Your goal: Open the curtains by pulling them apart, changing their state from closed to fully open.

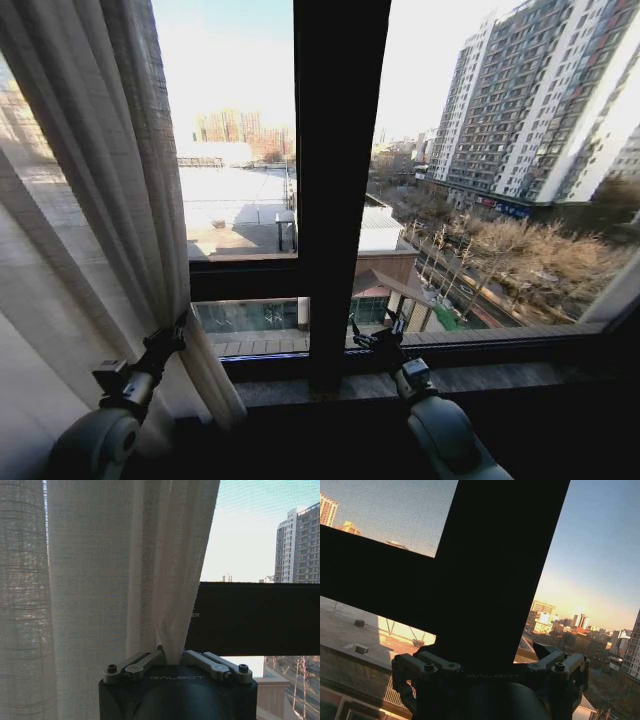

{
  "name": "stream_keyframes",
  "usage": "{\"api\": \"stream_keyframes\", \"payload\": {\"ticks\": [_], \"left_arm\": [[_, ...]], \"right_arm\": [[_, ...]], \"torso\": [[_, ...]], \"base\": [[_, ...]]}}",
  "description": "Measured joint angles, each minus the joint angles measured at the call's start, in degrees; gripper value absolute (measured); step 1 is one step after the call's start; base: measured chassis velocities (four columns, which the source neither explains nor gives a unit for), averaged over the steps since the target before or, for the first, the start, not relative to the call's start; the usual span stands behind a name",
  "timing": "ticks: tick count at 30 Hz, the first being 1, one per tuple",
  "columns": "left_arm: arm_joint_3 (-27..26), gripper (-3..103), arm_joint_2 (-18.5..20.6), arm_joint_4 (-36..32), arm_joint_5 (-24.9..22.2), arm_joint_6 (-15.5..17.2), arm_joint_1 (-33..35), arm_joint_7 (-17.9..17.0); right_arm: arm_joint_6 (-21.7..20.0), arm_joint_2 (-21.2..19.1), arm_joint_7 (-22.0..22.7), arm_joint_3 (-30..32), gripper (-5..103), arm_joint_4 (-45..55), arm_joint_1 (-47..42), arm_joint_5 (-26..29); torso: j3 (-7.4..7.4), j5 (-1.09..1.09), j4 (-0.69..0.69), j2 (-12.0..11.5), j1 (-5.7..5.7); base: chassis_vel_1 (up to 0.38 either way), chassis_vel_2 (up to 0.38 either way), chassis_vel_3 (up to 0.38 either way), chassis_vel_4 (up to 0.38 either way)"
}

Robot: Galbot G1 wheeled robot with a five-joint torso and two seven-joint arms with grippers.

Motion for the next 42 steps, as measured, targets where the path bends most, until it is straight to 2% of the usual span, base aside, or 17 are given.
{"api": "stream_keyframes", "payload": {"ticks": [25, 30, 42], "left_arm": [[-1.39, 0, -4.01, -4.86, 1.9, -1.06, 3.04, -0.38], [-1.69, 0, -6.04, -6.66, 2.97, -1.07, 4.11, -2.02], [-2.68, 0, -6.86, -7.96, 3.24, -1.15, 5.0, -2.44]], "right_arm": [[0.43, -0.31, -0.02, -1.3, 100, 1.47, -0.77, 0.08], [0.55, -0.68, -0.11, -1.56, 100, 1.59, -0.7, 0.11], [0.59, -0.73, -0.16, -2.34, 100, 2.12, -0.53, 0.17]], "torso": [[0.0, 0.02, -0.01, 0.0, 0.0], [0.01, 0.03, 0.0, 0.0, 0.0], [0.01, 0.01, 0.0, -0.01, 0.01]], "base": [[0.342, 0.343, -0.346, -0.346], [0.349, 0.346, -0.353, -0.347], [0.35, 0.359, -0.351, -0.363]]}}
